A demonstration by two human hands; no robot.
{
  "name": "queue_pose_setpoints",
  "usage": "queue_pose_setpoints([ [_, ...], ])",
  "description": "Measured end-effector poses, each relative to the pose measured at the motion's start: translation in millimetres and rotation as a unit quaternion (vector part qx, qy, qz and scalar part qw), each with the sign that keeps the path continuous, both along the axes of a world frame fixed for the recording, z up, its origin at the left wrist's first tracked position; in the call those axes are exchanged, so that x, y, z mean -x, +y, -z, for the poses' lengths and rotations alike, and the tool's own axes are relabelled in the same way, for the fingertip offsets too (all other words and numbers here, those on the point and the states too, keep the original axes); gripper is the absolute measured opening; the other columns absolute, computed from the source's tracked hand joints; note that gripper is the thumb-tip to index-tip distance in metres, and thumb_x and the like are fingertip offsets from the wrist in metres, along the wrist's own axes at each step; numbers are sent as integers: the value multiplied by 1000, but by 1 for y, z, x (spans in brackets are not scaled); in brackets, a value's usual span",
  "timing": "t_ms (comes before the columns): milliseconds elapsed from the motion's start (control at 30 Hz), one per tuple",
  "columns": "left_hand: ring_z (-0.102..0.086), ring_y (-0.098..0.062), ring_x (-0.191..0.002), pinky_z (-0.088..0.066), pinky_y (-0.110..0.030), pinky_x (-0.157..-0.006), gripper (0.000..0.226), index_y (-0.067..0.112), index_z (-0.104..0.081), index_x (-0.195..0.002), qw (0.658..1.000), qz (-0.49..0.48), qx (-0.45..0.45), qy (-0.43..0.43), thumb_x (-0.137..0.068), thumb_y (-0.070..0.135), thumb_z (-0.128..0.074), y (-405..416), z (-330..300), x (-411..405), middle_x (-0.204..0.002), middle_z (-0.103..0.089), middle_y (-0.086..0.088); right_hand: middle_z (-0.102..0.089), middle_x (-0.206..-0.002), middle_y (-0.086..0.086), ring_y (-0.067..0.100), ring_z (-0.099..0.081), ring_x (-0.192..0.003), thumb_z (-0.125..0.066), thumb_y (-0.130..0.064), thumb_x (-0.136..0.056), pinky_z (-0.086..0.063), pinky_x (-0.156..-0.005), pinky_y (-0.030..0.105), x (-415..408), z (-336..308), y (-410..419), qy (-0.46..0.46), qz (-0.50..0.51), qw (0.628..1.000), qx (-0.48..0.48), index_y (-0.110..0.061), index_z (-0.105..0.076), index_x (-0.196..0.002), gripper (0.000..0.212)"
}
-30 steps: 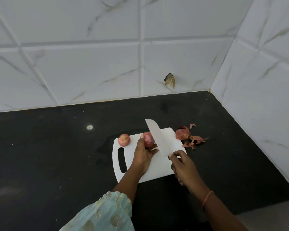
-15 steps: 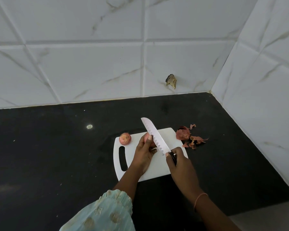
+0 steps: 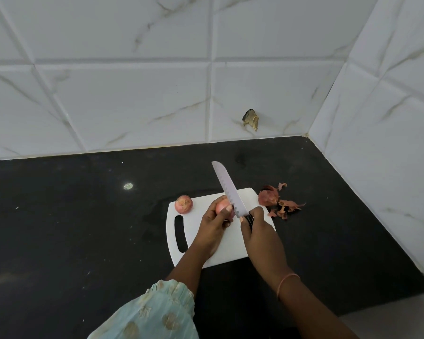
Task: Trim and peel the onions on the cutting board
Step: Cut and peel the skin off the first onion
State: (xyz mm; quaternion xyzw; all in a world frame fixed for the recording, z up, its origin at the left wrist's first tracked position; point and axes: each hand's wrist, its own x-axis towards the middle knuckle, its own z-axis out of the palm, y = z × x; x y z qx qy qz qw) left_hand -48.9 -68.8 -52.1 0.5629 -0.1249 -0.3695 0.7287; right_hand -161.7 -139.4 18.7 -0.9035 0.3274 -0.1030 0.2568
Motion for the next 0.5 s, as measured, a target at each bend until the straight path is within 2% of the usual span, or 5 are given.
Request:
queue_pose_setpoints([
  [67, -62, -19, -110, -51, -27, -89, 39, 33, -57, -126, 1000, -2, 2, 7, -89, 43, -64, 1, -1, 0, -125, -65, 3, -57, -73, -7, 11, -60, -63, -39, -38, -102, -52, -56, 32, -4, -3, 0, 17, -6, 1000, 23, -22, -37, -113, 19],
  [200, -61, -20, -116, -51, -25, -90, 38, 29, -56, -129, 1000, -12, 0, 24, -92, 39, -58, 1, 0, -3, -128, -63, 0, -55, -80, -11, 6, -60, -69, -34, -38, -104, -51, -61, 20, 14, -2, 16, 90, -37, 993, 71, -24, -34, -123, 24],
  [300, -59, -25, -118, -52, -27, -93, 36, 29, -59, -125, 1000, -10, -1, 12, -90, 35, -66, 1, 1, -2, -128, -62, -1, -56, -79, -10, 6, -59, -68, -32, -36, -104, -48, -60, 20, 15, -6, 23, 104, -51, 990, 83, -24, -32, -125, 24],
  [433, -58, -28, -121, -50, -39, -103, 68, 27, -58, -131, 1000, 4, 4, -25, -71, 50, -79, 0, 1, 0, -132, -61, -2, -57, -76, -3, 19, -62, -71, -37, -33, -102, -44, -57, 33, -13, -26, 2, 92, -55, 992, 73, -20, -33, -123, 25],
  [500, -58, -28, -121, -51, -38, -100, 76, 27, -55, -133, 1000, -2, 18, -6, -66, 52, -83, 1, 3, -1, -134, -59, -3, -51, -74, -3, 20, -56, -66, -37, -31, -102, -40, -56, 33, -19, -35, -4, 108, -74, 989, 65, -18, -34, -119, 22],
])
